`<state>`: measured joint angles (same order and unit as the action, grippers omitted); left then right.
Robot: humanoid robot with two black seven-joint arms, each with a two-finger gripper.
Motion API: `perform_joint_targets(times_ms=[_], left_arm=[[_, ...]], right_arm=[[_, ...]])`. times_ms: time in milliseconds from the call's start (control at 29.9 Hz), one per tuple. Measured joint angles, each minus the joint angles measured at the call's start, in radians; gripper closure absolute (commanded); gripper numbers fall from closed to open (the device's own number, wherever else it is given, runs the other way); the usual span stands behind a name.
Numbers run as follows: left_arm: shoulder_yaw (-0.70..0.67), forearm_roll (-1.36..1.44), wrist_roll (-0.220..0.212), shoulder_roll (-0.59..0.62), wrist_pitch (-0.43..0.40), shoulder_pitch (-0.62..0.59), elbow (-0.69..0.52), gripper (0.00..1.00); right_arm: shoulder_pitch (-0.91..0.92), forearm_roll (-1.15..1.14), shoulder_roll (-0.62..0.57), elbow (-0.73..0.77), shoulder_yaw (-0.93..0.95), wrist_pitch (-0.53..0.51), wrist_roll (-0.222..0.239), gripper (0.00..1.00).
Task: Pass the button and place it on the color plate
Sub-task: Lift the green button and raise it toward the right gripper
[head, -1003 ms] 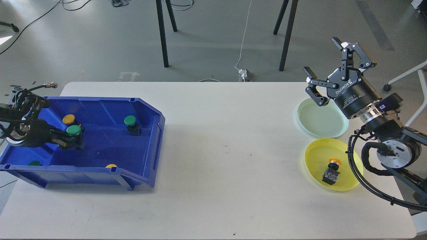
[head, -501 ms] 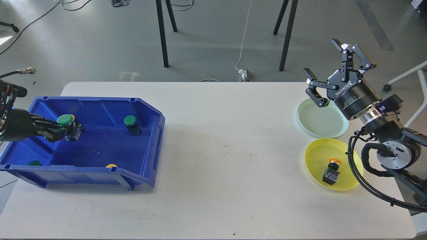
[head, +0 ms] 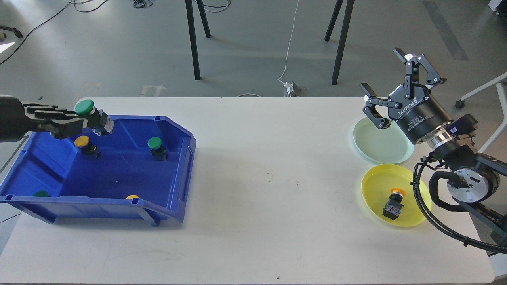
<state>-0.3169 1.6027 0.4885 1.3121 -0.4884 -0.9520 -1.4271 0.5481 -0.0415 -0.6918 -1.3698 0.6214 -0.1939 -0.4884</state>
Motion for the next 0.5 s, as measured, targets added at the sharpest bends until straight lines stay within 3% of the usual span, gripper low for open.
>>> perform_joint_targets(times_ms=[234, 501], left_arm=[[-0.074, -0.269, 0.000, -0.106, -0.001, -0.020, -0.004, 0.88], [-0.125, -0.480, 0.000, -0.351, -0.001, -0.018, 0.036, 0.88]], right_arm=[[-0.003, 0.000, -0.001, 0.000, 0.003, 0.001, 0.000, 0.04], [-0.004, -0.025, 0.001, -0.007, 0.009, 0.000, 0.000, 0.04]])
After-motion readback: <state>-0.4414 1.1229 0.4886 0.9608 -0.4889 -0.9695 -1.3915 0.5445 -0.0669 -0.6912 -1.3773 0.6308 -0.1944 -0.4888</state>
